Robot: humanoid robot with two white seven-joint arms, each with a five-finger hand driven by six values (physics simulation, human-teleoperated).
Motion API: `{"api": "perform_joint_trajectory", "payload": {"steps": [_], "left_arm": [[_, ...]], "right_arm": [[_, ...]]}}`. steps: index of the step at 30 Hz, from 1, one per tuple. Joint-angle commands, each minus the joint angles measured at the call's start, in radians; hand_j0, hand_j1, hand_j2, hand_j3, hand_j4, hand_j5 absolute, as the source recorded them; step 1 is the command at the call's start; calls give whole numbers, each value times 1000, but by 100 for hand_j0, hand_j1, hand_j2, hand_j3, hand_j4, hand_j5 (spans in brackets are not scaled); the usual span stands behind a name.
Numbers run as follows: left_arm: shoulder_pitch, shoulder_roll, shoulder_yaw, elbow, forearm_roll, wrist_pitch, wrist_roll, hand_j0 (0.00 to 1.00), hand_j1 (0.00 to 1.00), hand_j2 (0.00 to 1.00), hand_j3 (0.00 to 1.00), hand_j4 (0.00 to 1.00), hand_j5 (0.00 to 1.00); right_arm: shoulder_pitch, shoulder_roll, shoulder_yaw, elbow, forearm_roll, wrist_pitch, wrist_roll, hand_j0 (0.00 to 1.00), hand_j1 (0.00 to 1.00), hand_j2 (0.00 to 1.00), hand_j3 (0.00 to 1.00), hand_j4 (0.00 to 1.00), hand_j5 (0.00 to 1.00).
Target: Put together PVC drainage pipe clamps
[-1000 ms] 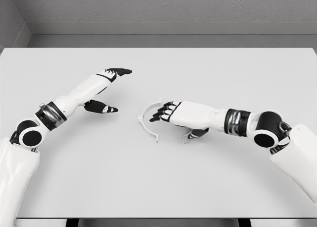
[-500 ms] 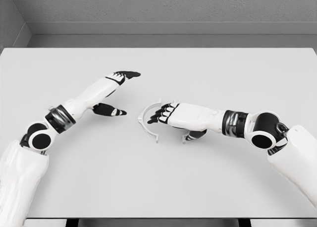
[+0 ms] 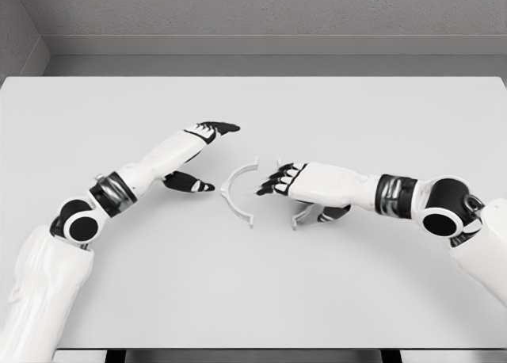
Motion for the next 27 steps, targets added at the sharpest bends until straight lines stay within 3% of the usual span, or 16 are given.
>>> {"api": "perform_joint_trajectory", "payload": {"steps": [1, 10, 15, 18, 27], "left_arm": [[0, -11, 2, 0, -2, 2, 1, 100, 100, 100, 100, 100, 100], [-12, -23, 5, 8, -47, 93, 2, 100, 100, 100, 100, 100, 100], [-14, -52, 5, 11, -82, 107, 4, 100, 100, 100, 100, 100, 100], [-15, -63, 3, 9, -82, 108, 4, 100, 100, 100, 100, 100, 100], [-15, -85, 2, 8, -101, 108, 4, 100, 100, 100, 100, 100, 100]], "right_arm": [[3, -27, -15, 0, -6, 0, 0, 100, 100, 100, 100, 100, 100], [12, -63, -69, 3, -6, -2, 0, 100, 100, 100, 100, 100, 100], [14, -77, -86, 15, -5, -2, 0, 100, 100, 100, 100, 100, 100], [9, -106, -95, 15, -2, -2, -59, 100, 100, 100, 100, 100, 100], [-3, -123, -111, 39, -3, 3, -59, 100, 100, 100, 100, 100, 100]]}}
